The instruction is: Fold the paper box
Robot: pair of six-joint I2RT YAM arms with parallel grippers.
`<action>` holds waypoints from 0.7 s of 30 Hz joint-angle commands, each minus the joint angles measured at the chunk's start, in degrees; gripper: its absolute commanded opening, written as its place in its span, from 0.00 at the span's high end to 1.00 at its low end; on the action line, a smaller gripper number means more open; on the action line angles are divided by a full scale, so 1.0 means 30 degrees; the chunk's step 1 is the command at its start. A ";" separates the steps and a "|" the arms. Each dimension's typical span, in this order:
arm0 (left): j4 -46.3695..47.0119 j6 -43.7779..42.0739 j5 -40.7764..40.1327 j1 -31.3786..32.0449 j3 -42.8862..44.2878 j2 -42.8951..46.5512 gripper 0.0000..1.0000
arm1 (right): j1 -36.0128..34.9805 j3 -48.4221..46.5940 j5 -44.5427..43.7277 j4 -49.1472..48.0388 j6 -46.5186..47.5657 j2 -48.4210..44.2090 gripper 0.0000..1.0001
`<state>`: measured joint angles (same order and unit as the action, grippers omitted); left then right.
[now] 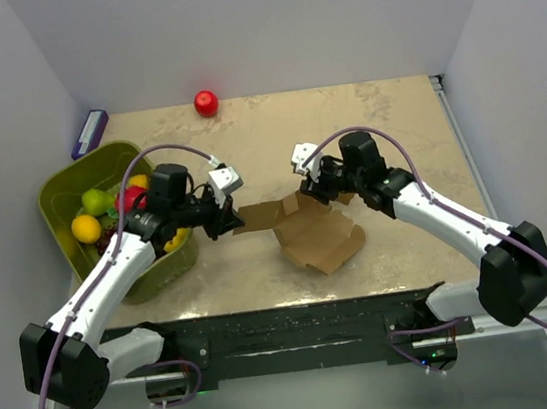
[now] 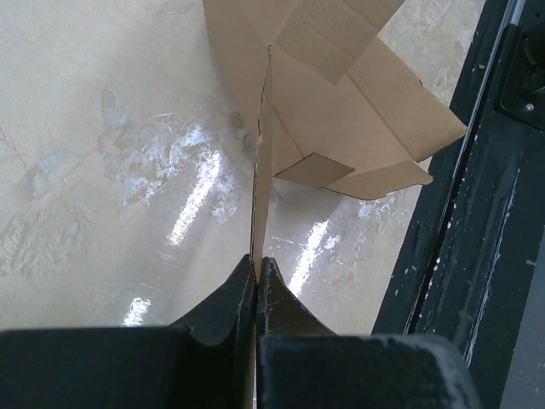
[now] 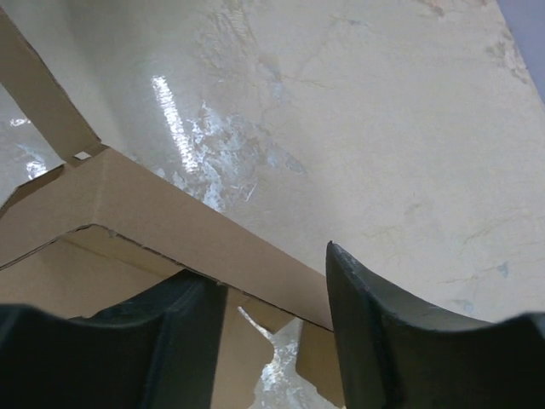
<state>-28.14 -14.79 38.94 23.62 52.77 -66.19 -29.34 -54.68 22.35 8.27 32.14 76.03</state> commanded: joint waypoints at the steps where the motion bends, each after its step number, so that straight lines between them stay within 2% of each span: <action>1: 0.0297 -0.0112 0.0118 -0.0225 0.1216 -0.0376 1.00 | -0.0063 -0.1138 0.0636 0.0316 0.0010 -0.0412 0.57; 5: 0.0533 0.0154 -0.0557 -0.0226 0.1744 -0.0786 0.98 | -0.0267 -0.1462 0.0929 0.1313 -0.0225 -0.0353 0.67; 6: 0.0533 0.0153 -0.0616 -0.0226 0.1890 -0.0903 0.92 | -0.0297 -0.1520 0.0958 0.1431 -0.0283 -0.0295 0.69; 8: 0.0503 0.0271 -0.0762 -0.0226 0.2271 -0.1226 0.87 | -0.0472 -0.1929 0.0959 0.2333 -0.0401 0.0026 0.76; 9: 0.0503 0.0329 -0.1024 -0.0226 0.2504 -0.1429 0.79 | -0.0560 -0.2453 0.0959 0.2775 -0.0459 0.0231 0.80; 11: 0.0562 0.0417 -0.1347 -0.0226 0.2740 -0.1577 0.71 | -0.0707 -0.2954 0.0901 0.3973 -0.0722 0.0757 0.90; 12: 0.0649 0.0533 -0.1726 -0.0226 0.2886 -0.1665 0.59 | -0.0852 -0.3363 0.0842 0.4329 -0.0839 0.0876 0.93; 14: 0.1115 0.0738 -0.2400 -0.0226 0.3033 -0.1608 0.43 | -0.0999 -0.3688 0.0432 0.5206 -0.1162 0.1140 0.99; 15: 0.1264 0.0913 -0.3331 -0.0226 0.3150 -0.1578 0.28 | -0.1058 -0.3747 0.0257 0.5327 -0.1308 0.1228 1.00; 17: 0.2080 0.1265 -0.4798 -0.0226 0.3122 -0.1199 0.19 | -0.1147 -0.3718 -0.0444 0.5503 -0.1747 0.1287 1.00; 18: 0.2375 0.1528 -0.6546 -0.0226 0.3006 -0.0849 0.16 | -0.1147 -0.3805 -0.0767 0.5591 -0.1981 0.1288 1.00; 20: 0.3164 0.1880 -0.8458 -0.0226 0.2772 -0.0321 0.15 | -0.1147 -0.4068 -0.1963 0.6260 -0.2684 0.1346 1.00; 21: 0.3401 0.2172 -1.0295 -0.0197 0.2480 0.0320 0.14 | -0.1147 -0.4563 -0.2319 0.6672 -0.3179 0.1549 1.00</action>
<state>-24.62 -11.46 24.45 23.27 59.57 -70.46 -32.64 -63.75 21.61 23.24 27.73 80.42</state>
